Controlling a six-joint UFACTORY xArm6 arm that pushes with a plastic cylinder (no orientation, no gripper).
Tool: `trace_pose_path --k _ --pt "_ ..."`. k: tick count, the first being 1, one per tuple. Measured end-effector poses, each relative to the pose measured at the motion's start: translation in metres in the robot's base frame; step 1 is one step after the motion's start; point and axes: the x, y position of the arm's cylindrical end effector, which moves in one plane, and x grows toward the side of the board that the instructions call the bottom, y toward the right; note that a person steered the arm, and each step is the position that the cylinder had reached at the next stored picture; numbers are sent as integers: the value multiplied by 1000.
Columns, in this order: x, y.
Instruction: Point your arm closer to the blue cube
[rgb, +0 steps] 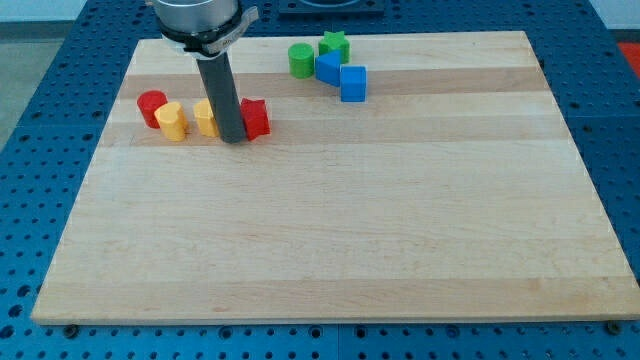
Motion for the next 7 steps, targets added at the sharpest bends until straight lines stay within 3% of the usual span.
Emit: trace_pose_path --k 1,2,3,5,7 --pt "39 9" --pt "49 91" --pt "42 164" --pt "-1 178" --pt "-50 256"
